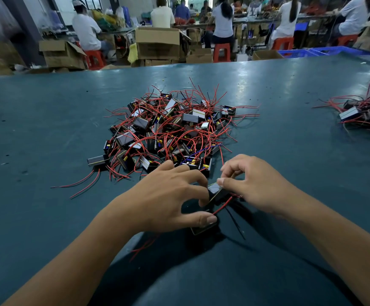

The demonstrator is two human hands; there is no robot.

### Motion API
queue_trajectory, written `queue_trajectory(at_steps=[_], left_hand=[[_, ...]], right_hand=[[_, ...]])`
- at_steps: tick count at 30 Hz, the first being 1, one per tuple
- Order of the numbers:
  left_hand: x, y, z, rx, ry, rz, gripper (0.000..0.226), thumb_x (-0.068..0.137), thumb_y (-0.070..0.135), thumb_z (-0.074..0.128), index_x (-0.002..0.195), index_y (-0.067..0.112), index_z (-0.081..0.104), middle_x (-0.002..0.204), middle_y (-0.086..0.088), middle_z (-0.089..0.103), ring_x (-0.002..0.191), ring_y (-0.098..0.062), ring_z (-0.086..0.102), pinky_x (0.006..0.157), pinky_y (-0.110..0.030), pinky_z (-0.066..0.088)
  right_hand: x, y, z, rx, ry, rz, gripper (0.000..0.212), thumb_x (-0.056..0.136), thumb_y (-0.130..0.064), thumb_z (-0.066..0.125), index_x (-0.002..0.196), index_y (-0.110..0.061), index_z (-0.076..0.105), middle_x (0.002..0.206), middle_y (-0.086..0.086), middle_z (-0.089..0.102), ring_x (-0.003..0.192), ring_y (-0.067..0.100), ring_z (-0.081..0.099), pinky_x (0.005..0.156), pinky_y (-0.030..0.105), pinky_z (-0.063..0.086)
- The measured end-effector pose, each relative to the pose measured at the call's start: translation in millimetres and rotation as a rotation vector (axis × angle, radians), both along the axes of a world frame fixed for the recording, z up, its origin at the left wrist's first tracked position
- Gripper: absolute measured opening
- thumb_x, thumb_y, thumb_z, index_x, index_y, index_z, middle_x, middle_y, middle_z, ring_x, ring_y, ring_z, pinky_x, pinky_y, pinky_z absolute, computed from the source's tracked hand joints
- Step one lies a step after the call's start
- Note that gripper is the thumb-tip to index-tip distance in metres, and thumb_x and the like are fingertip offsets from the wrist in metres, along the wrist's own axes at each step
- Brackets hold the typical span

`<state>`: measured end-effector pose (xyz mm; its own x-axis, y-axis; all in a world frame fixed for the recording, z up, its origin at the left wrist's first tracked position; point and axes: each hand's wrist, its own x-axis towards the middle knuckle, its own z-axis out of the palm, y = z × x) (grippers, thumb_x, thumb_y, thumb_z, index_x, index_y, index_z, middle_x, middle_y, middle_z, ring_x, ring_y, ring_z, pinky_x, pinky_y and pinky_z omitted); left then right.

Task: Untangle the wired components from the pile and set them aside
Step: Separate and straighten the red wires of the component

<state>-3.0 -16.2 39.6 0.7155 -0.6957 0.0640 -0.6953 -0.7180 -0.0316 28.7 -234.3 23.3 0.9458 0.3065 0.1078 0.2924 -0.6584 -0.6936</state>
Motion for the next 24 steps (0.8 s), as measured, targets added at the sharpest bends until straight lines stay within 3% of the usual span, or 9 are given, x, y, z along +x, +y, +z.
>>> queue_trajectory(at_steps=[8,15,20,24], left_hand=[[2.4,-3.0,-4.3,-0.023,-0.023,0.045,0.061,0.088,0.083,0.022,0.106,0.04,0.061,0.127,0.022,0.053,0.11,-0.003,0.047,0.093,-0.035,0.035],[8.6,-2.1,0.7,0.012,-0.091,0.037,0.061,0.089,0.083,0.022,0.1,0.039,0.062,0.119,0.024,0.058,0.101,-0.003,0.047,0.083,-0.028,0.029],[9.0,-4.7,5.9,0.013,-0.068,0.018,0.066,0.088,0.082,0.018,0.102,0.038,0.065,0.121,0.026,0.059,0.1,0.0,0.044,0.08,-0.025,0.021],[2.3,-5.0,6.5,-0.004,-0.024,0.012,0.069,0.086,0.084,0.015,0.103,0.039,0.064,0.122,0.025,0.057,0.103,0.001,0.042,0.08,-0.025,0.019]], right_hand=[[-2.7,-3.3,-6.7,-0.012,0.01,-0.027,0.02,0.086,-0.032,0.074,0.069,-0.026,0.065,0.097,-0.008,0.066,0.085,0.007,0.064,0.083,0.033,0.052],[-4.0,-1.3,-7.9,0.058,0.053,-0.057,0.015,0.088,-0.024,0.073,0.074,-0.02,0.067,0.081,0.0,0.07,0.055,0.01,0.066,0.071,0.041,0.058],[-2.8,-1.3,-7.9,0.021,0.016,-0.085,0.012,0.087,-0.028,0.072,0.077,-0.022,0.069,0.079,-0.006,0.07,0.07,0.006,0.064,0.069,0.028,0.053],[-0.6,-3.9,-5.7,0.025,0.046,-0.076,0.013,0.086,-0.027,0.073,0.075,-0.02,0.069,0.08,-0.006,0.071,0.075,0.008,0.065,0.073,0.028,0.052]])
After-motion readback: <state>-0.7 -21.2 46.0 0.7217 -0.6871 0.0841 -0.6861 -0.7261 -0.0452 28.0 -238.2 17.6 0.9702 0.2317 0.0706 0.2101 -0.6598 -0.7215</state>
